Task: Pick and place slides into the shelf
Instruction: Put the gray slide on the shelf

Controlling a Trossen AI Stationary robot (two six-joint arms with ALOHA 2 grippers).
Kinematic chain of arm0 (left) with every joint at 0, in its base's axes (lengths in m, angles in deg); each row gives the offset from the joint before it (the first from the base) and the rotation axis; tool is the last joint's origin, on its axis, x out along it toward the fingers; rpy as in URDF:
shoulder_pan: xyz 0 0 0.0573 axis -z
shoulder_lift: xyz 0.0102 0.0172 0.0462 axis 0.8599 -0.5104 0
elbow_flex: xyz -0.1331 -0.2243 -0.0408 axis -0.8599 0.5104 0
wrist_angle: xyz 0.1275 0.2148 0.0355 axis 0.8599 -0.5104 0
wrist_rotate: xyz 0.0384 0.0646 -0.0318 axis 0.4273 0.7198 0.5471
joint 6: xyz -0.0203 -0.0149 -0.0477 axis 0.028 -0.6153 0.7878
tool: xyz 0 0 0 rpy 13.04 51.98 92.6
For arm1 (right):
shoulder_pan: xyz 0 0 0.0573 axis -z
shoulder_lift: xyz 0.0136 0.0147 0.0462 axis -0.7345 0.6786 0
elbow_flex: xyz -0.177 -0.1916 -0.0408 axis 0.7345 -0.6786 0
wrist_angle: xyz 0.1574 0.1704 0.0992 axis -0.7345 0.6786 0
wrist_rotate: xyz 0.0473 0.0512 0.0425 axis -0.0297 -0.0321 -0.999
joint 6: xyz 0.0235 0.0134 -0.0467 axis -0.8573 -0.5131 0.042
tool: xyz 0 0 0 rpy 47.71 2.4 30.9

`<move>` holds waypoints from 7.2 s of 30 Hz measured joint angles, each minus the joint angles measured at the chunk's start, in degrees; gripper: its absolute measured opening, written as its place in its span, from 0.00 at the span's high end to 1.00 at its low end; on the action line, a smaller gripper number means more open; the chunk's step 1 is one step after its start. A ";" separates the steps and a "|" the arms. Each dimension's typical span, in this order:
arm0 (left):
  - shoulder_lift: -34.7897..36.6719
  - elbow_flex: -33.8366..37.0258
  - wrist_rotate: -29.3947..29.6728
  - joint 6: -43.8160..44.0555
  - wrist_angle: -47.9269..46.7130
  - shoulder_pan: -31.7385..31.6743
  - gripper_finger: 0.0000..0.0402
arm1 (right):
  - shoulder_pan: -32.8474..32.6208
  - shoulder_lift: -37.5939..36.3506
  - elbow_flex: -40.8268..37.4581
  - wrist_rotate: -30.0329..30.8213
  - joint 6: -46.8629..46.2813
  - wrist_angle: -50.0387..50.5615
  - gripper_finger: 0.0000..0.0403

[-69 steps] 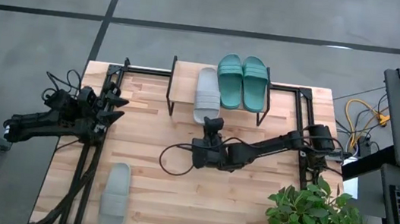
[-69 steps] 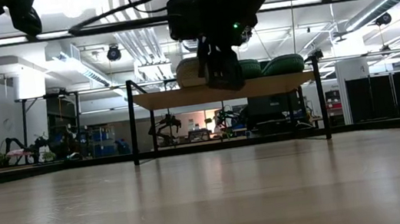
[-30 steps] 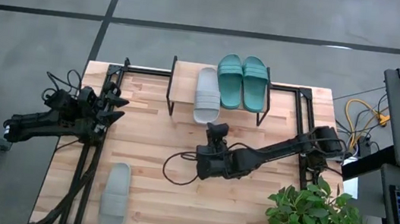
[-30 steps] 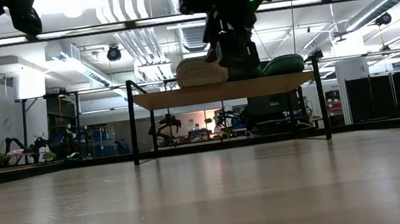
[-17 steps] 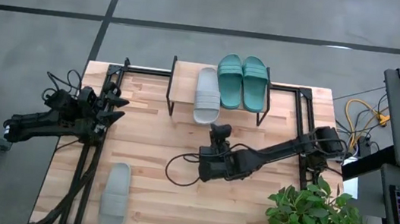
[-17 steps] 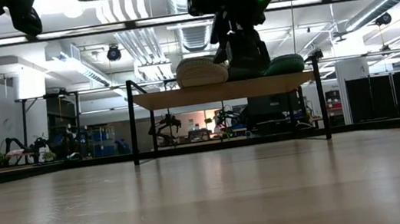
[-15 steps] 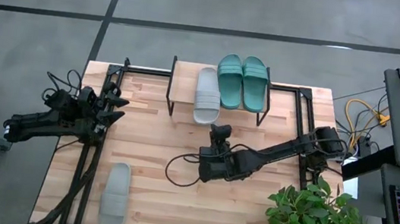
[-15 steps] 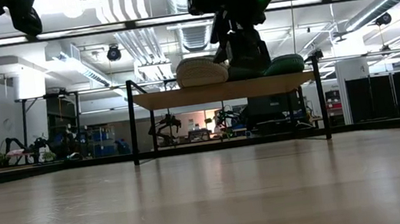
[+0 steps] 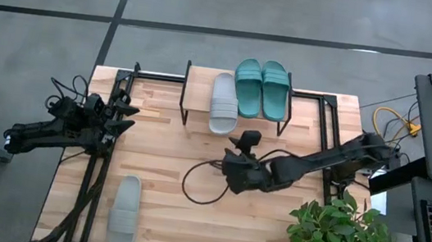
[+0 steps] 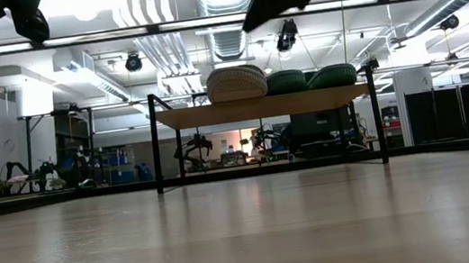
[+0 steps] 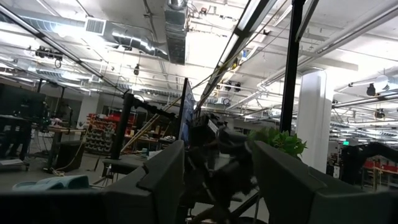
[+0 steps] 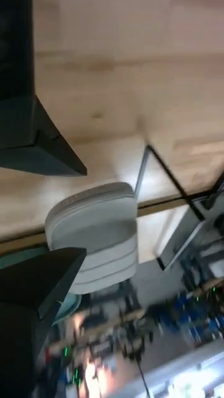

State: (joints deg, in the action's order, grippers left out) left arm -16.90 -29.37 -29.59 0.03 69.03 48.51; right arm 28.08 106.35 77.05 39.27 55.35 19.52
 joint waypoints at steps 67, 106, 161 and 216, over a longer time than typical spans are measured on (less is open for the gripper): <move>-6.16 -4.91 -4.28 4.85 3.31 0.03 0.56 | 3.97 -33.20 -35.23 -37.56 17.30 -56.53 0.68; -46.18 -58.17 -5.30 12.36 -84.40 1.64 0.56 | 8.36 -33.22 -35.23 -37.56 17.76 -55.21 0.71; -61.25 -34.81 -12.19 48.73 -65.33 45.16 0.56 | 9.12 -33.22 -35.26 -37.54 17.58 -52.59 0.76; -61.69 -12.74 -23.99 54.32 -28.48 49.08 0.98 | 9.12 -33.22 -35.26 -37.53 19.02 -50.88 0.81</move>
State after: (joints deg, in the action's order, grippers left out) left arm -78.59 -42.11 -53.58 54.35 40.55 97.59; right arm 37.20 73.13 41.80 1.75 74.37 -31.36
